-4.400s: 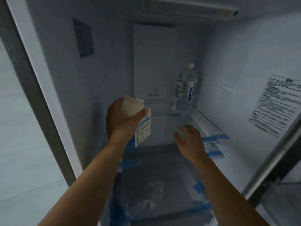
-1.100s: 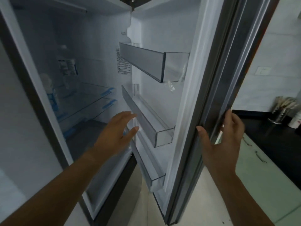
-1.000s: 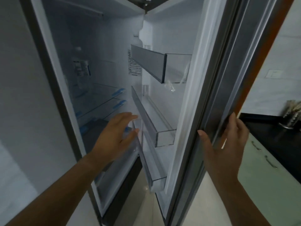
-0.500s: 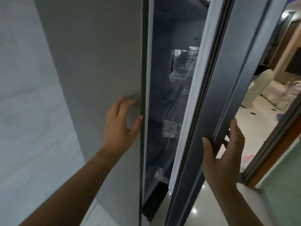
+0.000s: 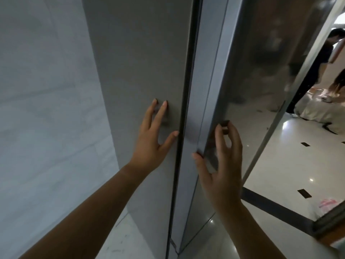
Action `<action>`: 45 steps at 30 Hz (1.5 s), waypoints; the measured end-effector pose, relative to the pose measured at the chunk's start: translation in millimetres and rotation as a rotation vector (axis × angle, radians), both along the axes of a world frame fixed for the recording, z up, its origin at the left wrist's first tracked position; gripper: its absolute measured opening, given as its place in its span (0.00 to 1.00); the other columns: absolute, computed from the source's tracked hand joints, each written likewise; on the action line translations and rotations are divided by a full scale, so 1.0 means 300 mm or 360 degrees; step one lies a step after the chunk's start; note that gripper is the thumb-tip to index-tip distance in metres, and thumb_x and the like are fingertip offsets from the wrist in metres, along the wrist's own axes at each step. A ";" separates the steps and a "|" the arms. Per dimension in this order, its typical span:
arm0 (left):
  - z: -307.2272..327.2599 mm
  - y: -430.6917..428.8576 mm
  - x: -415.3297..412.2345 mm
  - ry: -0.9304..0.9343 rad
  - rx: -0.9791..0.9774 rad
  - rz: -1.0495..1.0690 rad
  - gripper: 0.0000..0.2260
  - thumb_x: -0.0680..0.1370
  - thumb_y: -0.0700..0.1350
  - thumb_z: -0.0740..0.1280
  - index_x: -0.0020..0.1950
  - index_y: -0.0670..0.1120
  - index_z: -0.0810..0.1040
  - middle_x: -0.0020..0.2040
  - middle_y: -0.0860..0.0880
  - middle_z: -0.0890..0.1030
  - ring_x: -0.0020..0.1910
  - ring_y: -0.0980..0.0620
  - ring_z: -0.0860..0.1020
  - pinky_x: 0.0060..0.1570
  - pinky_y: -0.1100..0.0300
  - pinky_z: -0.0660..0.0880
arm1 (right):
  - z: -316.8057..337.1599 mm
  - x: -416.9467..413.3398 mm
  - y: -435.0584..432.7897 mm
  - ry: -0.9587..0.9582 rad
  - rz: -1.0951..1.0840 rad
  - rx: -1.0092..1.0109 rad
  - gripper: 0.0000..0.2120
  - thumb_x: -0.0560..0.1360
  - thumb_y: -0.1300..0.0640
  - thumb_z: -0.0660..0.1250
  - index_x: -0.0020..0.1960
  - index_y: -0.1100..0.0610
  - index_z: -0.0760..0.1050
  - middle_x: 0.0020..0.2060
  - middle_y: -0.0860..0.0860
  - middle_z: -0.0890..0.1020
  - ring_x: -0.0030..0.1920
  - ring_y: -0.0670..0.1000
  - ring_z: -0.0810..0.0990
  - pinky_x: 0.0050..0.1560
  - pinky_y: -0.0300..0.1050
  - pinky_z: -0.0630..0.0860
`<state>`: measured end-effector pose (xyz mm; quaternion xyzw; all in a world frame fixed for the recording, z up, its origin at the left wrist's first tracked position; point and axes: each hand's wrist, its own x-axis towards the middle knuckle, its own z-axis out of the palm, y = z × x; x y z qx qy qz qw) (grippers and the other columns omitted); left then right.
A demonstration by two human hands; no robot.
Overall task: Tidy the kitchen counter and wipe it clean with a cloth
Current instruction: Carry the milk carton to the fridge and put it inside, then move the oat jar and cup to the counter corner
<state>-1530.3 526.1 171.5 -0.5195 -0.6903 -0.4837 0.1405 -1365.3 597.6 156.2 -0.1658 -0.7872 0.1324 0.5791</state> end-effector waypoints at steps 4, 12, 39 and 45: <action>0.002 -0.004 0.008 0.0020 -0.0060 0.0133 0.32 0.75 0.61 0.60 0.74 0.60 0.48 0.77 0.53 0.52 0.73 0.65 0.50 0.64 0.78 0.51 | -0.017 -0.014 0.022 0.0018 0.0021 0.0010 0.30 0.74 0.45 0.63 0.71 0.51 0.57 0.71 0.56 0.58 0.70 0.57 0.63 0.65 0.49 0.69; -0.058 -0.072 0.138 -0.0108 -0.0221 0.0553 0.25 0.78 0.61 0.55 0.73 0.62 0.54 0.74 0.58 0.61 0.67 0.72 0.55 0.58 0.81 0.53 | -0.045 0.037 0.057 -0.0094 0.0373 -0.0070 0.31 0.74 0.47 0.64 0.72 0.51 0.55 0.72 0.54 0.56 0.72 0.59 0.59 0.65 0.59 0.68; -0.741 -0.934 1.535 -0.2243 0.0388 0.2089 0.12 0.73 0.65 0.59 0.52 0.64 0.76 0.50 0.61 0.81 0.53 0.63 0.78 0.54 0.57 0.74 | -0.621 0.420 -0.571 -0.2430 0.2443 -0.0126 0.21 0.76 0.43 0.56 0.65 0.52 0.69 0.60 0.42 0.72 0.62 0.39 0.69 0.62 0.34 0.65; -0.685 -1.259 1.601 -0.2165 0.0595 0.2406 0.16 0.72 0.61 0.58 0.56 0.59 0.75 0.54 0.60 0.79 0.55 0.63 0.76 0.54 0.59 0.74 | -0.581 0.391 -1.090 -0.2367 0.2833 0.0133 0.22 0.76 0.43 0.55 0.65 0.53 0.68 0.61 0.43 0.72 0.62 0.40 0.69 0.62 0.37 0.66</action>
